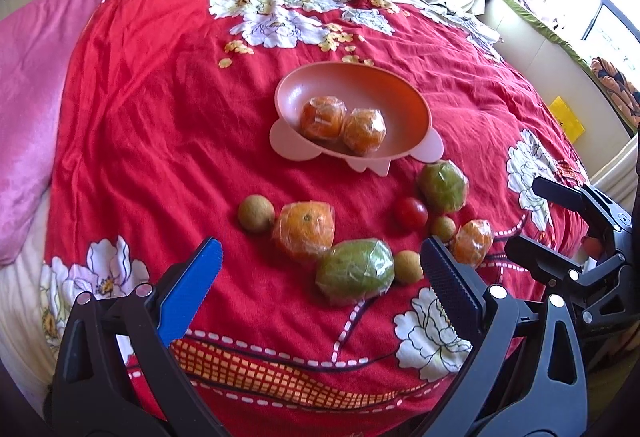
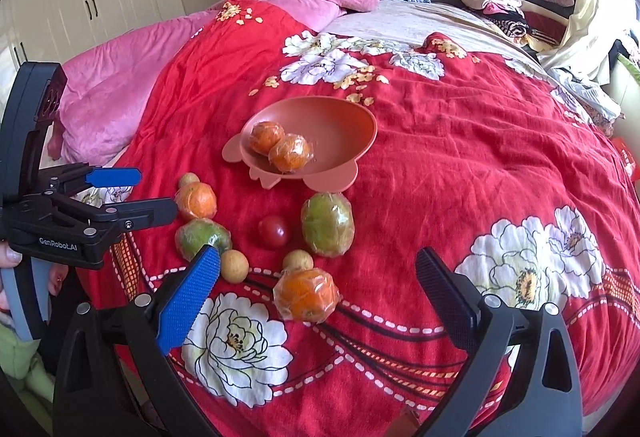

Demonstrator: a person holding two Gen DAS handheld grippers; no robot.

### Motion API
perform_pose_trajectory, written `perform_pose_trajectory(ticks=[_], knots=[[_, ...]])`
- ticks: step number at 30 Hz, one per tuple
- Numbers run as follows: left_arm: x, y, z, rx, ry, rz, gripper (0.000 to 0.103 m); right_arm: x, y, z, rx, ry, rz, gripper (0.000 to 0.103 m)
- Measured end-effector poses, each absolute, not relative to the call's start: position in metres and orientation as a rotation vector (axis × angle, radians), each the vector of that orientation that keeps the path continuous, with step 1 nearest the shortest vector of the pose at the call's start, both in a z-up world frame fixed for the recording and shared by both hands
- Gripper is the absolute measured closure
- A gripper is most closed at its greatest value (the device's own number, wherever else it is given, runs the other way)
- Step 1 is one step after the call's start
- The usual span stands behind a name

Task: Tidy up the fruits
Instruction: 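Lift both open tools away from the pink bowl toward the remaining fruits, then grasp a wrapped green mango with the left tool while the right tool grasps a wrapped orange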

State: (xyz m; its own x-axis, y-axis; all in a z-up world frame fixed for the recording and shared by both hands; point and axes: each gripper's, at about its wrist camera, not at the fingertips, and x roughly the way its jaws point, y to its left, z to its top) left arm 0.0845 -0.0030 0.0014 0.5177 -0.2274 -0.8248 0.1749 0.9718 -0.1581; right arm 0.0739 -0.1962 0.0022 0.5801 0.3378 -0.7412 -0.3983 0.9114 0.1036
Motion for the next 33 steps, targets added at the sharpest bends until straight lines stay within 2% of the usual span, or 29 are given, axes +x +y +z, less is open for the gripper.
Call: perform_pose_trajectory(ticks=[24, 30, 33], knots=[[0.067, -0.011, -0.022, -0.057, 1.059, -0.298, 0.011, 0.062, -0.193, -0.02, -0.097, 0.901, 0.437, 0.005], [0.067, -0.016, -0.026, -0.061, 1.062, -0.316, 0.02, 0.062, -0.195, -0.027, -0.092, 0.915, 0.442, 0.006], [0.068, -0.017, -0.027, -0.065, 1.063, -0.323, 0.028, 0.063, -0.195, -0.031, -0.091, 0.921, 0.446, 0.006]])
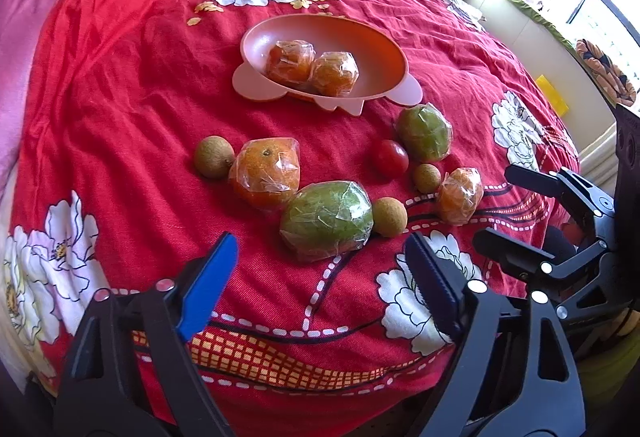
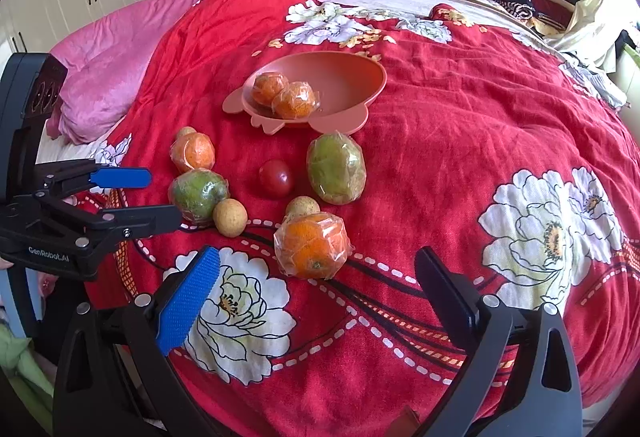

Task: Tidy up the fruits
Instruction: 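Grasp a wrapped green mango with the left tool while the right tool grasps a wrapped orange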

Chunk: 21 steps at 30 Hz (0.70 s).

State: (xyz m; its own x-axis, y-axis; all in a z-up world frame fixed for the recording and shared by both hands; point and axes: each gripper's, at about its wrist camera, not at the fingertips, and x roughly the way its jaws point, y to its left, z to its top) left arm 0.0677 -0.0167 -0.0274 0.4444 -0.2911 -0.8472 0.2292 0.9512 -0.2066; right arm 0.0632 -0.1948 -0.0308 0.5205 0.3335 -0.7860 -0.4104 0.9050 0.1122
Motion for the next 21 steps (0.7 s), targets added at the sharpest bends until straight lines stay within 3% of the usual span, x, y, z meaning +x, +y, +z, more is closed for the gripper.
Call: perform_pose_trajectory(ticks=[2, 4, 6, 16, 21], knots=[[0.069, -0.018, -0.03, -0.073, 1.07, -0.334, 0.037, 0.064, -0.195, -0.032, -0.083, 0.925, 0.447, 0.006], [0.07, -0.019, -0.033, -0.072, 1.078, -0.337, 0.039, 0.065, -0.196, -0.033, -0.082, 0.925, 0.448, 0.01], [0.071, -0.02, -0.035, -0.081, 1.082, -0.344, 0.042, 0.067, -0.196, -0.035, -0.079, 0.932, 0.454, 0.022], [0.077, -0.021, -0.043, -0.088, 1.091, -0.342, 0.05, 0.075, -0.189, -0.044, -0.095, 0.946, 0.488, 0.048], [0.081, -0.02, -0.045, -0.095, 1.093, -0.344, 0.053, 0.079, -0.185, -0.05, -0.107, 0.949, 0.498, 0.051]])
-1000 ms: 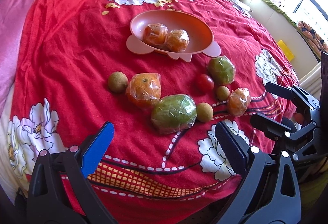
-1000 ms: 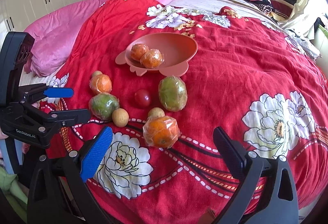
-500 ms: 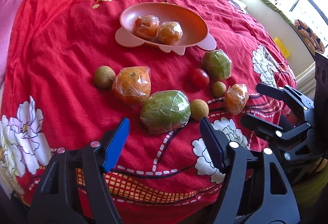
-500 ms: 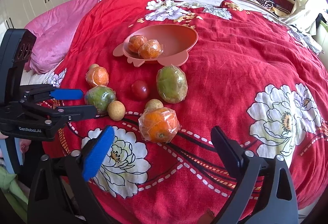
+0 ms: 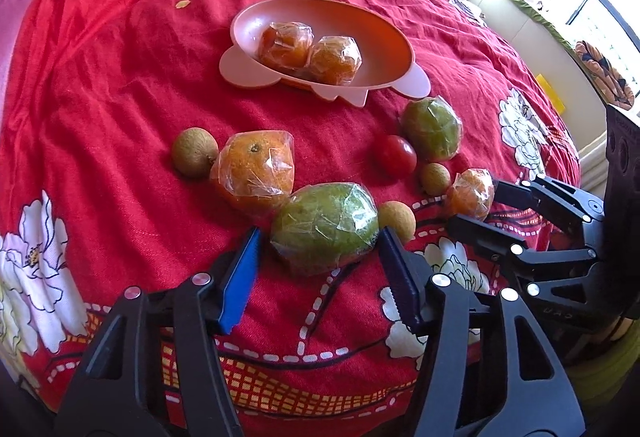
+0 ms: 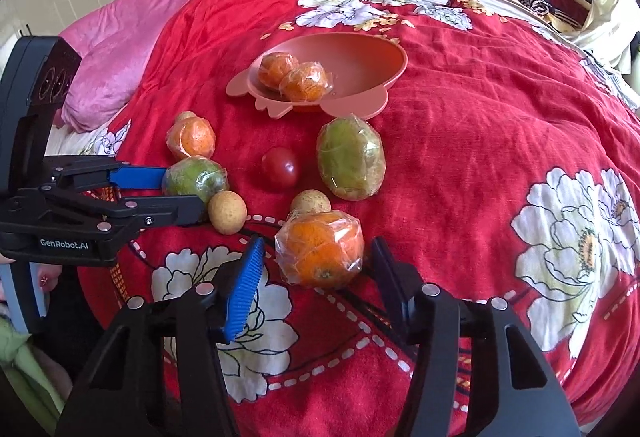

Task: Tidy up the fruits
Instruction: 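Grasp a wrapped green mango with the left tool while the right tool grasps a wrapped orange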

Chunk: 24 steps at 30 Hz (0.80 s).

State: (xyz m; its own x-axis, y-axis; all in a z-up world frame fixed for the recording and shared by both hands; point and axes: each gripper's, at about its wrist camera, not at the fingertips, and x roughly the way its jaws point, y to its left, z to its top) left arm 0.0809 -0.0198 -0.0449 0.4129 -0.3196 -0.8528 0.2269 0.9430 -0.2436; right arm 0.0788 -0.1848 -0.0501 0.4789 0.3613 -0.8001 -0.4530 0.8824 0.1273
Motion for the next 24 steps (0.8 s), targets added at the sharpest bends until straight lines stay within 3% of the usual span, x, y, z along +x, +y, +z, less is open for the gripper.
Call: perform_pose_trajectory(ticks=[5, 24], knots=[[0.086, -0.021, -0.047, -0.112, 1.098, -0.357, 0.056, 0.083, -0.187, -0.053, -0.096, 0.948, 0.497, 0.058], [0.093, -0.019, -0.047, -0.151, 1.087, -0.368, 0.057, 0.082, -0.192, -0.048, -0.052, 0.948, 0.515, 0.06]])
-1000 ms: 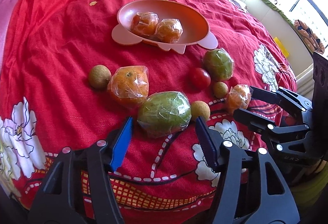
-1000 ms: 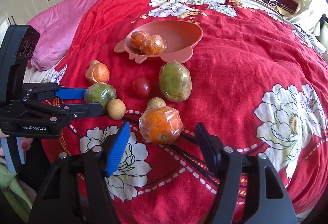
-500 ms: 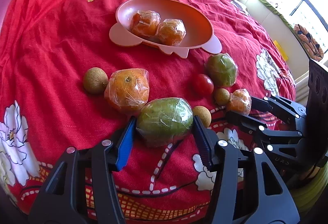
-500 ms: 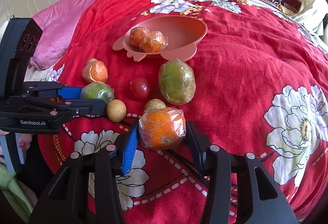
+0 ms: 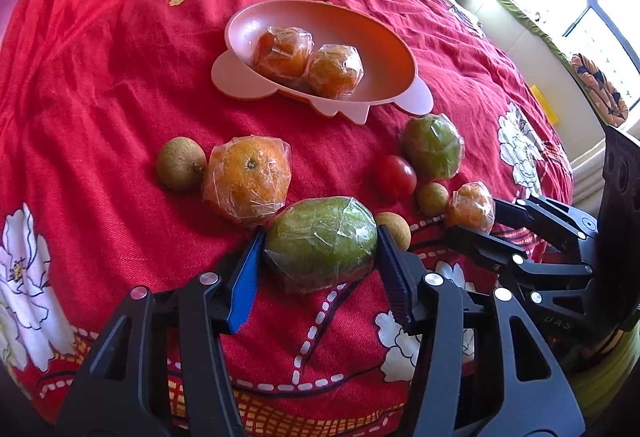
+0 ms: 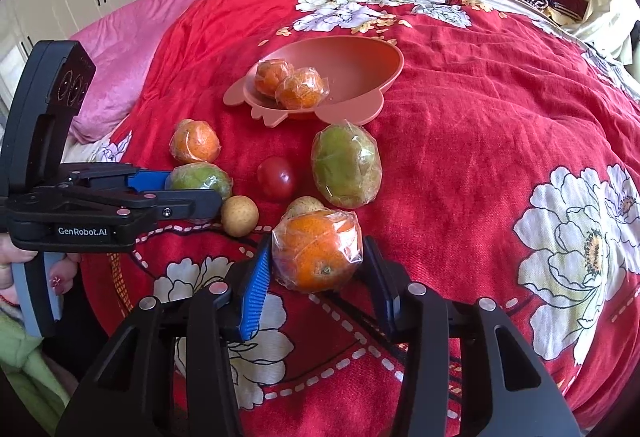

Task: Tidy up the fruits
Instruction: 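Carry the green mango over the pink bowl while the right tool carries its orange there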

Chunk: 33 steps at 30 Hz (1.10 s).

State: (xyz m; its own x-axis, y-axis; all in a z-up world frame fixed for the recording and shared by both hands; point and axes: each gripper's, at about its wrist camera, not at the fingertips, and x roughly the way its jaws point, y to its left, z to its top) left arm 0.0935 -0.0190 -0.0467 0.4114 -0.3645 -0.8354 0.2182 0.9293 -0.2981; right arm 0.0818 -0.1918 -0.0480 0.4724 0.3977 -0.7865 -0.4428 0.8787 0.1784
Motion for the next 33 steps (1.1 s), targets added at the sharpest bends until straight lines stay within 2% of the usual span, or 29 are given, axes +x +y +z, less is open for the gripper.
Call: perform_pose_trajectory(ticks=[12, 33], knots=[[0.088, -0.012, -0.015, -0.165, 1.026, -0.381, 0.057, 0.086, -0.196, -0.016, -0.058, 0.883, 0.517, 0.06], [0.141, -0.008, 0.009, -0.14, 0.987, -0.342, 0.057, 0.124, -0.193, 0.015, -0.075, 0.813, 0.508, 0.06]])
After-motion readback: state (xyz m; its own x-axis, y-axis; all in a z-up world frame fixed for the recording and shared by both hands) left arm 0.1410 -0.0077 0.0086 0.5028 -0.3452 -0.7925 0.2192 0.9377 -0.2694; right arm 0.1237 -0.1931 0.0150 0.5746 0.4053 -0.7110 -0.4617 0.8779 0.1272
